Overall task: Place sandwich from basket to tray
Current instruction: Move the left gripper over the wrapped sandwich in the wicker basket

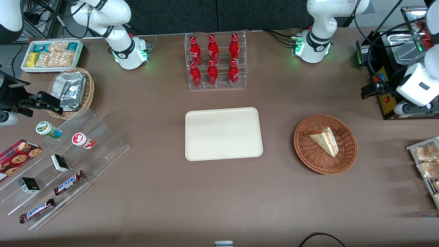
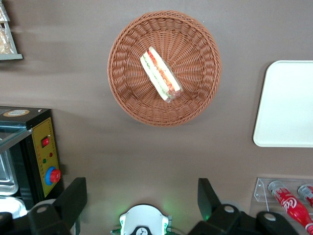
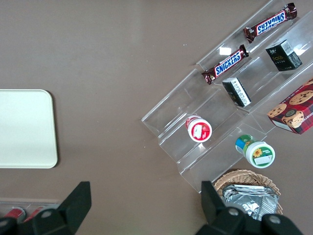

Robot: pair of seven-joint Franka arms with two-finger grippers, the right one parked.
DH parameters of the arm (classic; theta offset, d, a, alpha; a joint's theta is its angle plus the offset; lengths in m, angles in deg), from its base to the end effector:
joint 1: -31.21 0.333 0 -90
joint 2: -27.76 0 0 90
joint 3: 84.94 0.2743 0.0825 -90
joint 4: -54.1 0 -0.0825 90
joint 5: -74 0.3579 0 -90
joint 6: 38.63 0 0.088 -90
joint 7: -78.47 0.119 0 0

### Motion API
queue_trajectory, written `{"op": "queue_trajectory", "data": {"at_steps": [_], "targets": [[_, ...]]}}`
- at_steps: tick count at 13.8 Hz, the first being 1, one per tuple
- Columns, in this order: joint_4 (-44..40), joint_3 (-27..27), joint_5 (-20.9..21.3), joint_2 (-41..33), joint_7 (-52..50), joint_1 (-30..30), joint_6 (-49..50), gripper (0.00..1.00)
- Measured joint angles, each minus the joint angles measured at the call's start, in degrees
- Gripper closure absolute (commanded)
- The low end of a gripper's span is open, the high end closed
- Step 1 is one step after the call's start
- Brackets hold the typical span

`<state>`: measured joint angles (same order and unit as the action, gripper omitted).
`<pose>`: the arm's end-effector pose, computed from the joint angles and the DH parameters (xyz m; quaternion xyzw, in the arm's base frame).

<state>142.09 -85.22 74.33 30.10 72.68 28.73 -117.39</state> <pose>0.5138 -0.0240 0.5499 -0.9945 -0.0266 0.1003 0.0103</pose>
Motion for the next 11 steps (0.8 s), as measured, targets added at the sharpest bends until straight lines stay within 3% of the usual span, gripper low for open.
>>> {"op": "queue_trajectory", "data": {"at_steps": [5, 11], "targets": [[0.4, 0.2, 1.0, 0.4, 0.1, 0.0, -0.5, 0.00], [11.5, 1.1, 1.1, 0.9, -2.0, 0.1, -10.1, 0.00]]}}
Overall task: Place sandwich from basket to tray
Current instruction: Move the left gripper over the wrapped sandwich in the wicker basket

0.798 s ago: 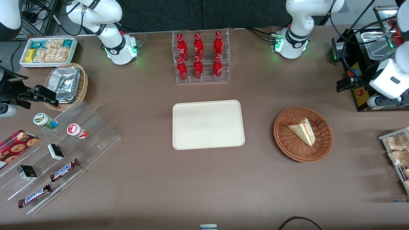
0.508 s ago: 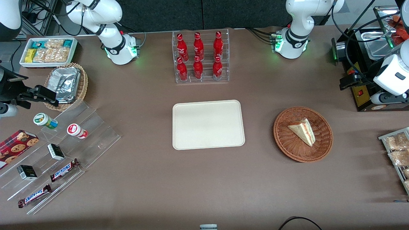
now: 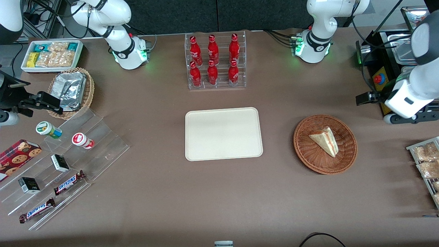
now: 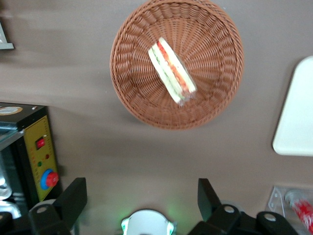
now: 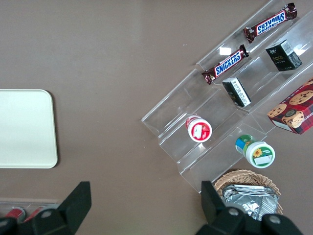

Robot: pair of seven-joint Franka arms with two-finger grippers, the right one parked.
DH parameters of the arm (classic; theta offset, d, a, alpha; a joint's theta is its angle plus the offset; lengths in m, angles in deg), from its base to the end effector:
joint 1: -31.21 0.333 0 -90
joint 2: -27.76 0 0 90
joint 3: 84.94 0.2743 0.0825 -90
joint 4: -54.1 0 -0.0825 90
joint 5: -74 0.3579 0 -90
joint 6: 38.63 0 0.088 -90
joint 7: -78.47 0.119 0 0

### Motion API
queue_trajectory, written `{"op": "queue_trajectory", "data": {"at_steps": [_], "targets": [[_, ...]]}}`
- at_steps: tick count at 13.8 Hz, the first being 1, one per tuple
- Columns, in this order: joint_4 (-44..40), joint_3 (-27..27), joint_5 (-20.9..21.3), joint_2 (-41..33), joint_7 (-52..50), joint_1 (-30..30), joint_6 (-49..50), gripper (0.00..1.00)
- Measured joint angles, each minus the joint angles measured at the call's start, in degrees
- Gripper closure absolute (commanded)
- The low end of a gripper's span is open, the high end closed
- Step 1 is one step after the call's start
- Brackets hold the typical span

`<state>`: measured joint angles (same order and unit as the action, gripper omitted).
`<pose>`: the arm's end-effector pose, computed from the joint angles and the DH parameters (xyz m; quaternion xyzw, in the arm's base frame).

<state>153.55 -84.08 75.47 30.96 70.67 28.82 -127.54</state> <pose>0.5221 -0.0110 0.4679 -0.9913 -0.0530 0.1181 0.0229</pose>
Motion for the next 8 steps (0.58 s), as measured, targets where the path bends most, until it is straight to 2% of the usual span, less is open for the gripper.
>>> {"op": "queue_trajectory", "data": {"at_steps": [4, 8], "targets": [[9.1, 0.0, -0.2, 0.1, -7.8, -0.2, -13.3, 0.00], [15.6, -0.2, -0.4, 0.2, -20.1, -0.3, -24.4, 0.00]]}}
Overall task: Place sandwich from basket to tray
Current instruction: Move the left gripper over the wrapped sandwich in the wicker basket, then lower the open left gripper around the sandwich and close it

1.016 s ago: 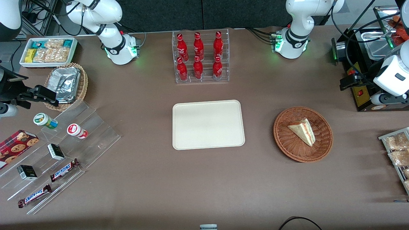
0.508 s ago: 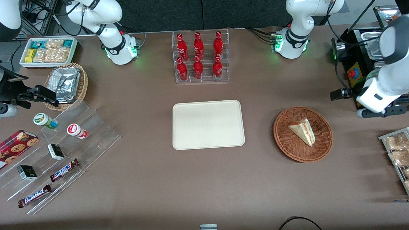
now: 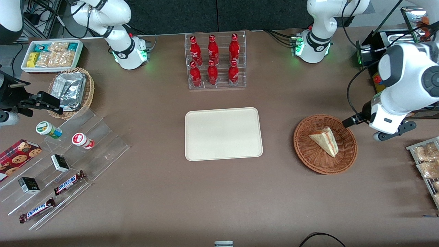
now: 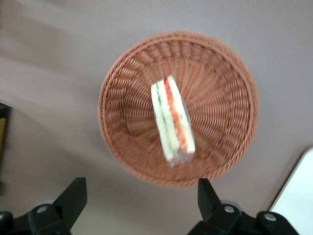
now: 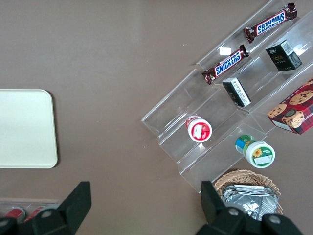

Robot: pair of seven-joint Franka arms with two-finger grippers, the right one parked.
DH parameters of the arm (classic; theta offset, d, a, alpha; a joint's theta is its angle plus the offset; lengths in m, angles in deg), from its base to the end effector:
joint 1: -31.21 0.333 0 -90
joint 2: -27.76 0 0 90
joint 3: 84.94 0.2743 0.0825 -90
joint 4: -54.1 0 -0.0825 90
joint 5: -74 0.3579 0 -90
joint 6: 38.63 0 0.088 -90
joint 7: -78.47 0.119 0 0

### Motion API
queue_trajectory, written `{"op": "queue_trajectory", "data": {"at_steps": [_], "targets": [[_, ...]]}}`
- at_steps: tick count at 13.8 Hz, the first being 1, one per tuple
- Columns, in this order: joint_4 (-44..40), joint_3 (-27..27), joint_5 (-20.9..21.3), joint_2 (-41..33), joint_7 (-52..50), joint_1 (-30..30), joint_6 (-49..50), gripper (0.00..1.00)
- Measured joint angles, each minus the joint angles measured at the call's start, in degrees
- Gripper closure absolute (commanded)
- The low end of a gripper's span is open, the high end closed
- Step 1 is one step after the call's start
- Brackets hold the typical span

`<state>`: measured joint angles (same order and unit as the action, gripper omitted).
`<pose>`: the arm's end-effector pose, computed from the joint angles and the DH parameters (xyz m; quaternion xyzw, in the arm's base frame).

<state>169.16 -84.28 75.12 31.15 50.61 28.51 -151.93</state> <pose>0.5292 -0.0174 0.3776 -0.9746 -0.2190 0.0410 0.0204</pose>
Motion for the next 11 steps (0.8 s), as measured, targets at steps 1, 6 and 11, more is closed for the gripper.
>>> {"op": "queue_trajectory", "data": {"at_steps": [1, 6, 11], "targets": [[1.2, -0.3, -0.1, 0.2, -2.1, 0.0, -2.1, 0.00], [4.5, -1.9, -2.1, 2.8, -9.1, -0.3, -10.0, 0.00], [9.5, -2.0, -2.7, 5.1, -11.0, -0.4, -16.9, 0.00]]}}
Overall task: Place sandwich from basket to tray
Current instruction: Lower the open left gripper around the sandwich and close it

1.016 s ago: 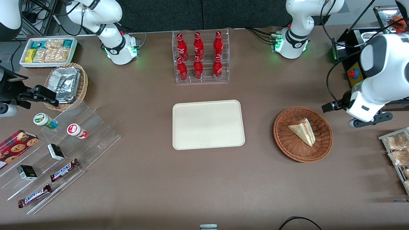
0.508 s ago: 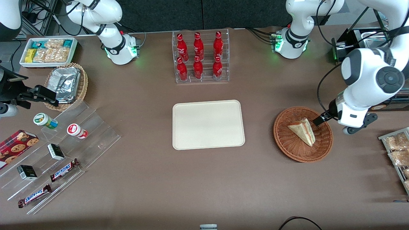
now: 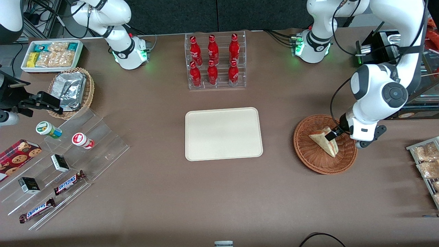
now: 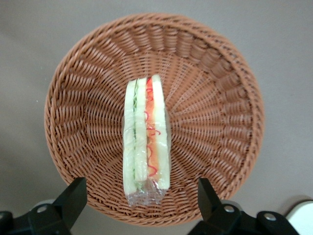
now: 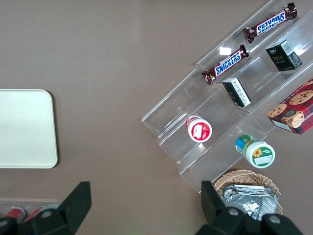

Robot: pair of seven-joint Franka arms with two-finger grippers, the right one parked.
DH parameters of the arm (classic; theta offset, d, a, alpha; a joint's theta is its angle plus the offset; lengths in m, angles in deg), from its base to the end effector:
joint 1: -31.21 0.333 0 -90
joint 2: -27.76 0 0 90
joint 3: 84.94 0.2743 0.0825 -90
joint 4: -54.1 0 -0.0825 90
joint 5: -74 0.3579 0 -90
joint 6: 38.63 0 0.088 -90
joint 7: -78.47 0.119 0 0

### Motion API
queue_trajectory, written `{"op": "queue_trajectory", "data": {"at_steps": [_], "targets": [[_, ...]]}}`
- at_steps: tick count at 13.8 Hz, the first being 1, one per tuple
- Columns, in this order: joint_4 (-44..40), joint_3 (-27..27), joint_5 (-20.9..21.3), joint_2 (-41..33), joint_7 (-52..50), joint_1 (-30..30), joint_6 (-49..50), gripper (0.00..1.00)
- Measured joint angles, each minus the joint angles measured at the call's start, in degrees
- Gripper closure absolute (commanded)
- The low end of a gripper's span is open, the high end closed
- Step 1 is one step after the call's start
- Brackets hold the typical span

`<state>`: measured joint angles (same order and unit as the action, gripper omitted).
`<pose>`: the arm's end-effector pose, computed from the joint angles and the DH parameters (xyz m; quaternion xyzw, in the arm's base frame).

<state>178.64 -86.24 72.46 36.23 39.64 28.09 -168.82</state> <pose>0.5204 -0.0412 0.2852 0.9522 0.3043 -0.0272 0.0018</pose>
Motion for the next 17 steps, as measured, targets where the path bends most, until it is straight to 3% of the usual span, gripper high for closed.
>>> {"op": "queue_trajectory", "data": {"at_steps": [15, 16, 17], "targets": [[0.8, -0.7, -1.0, 5.3, -5.7, -0.1, -5.3, 0.00], [0.8, -1.0, -1.0, 5.6, -6.1, -0.1, -5.4, 0.05], [0.8, -1.1, -1.0, 5.9, -6.3, -0.2, -5.4, 0.17]]}}
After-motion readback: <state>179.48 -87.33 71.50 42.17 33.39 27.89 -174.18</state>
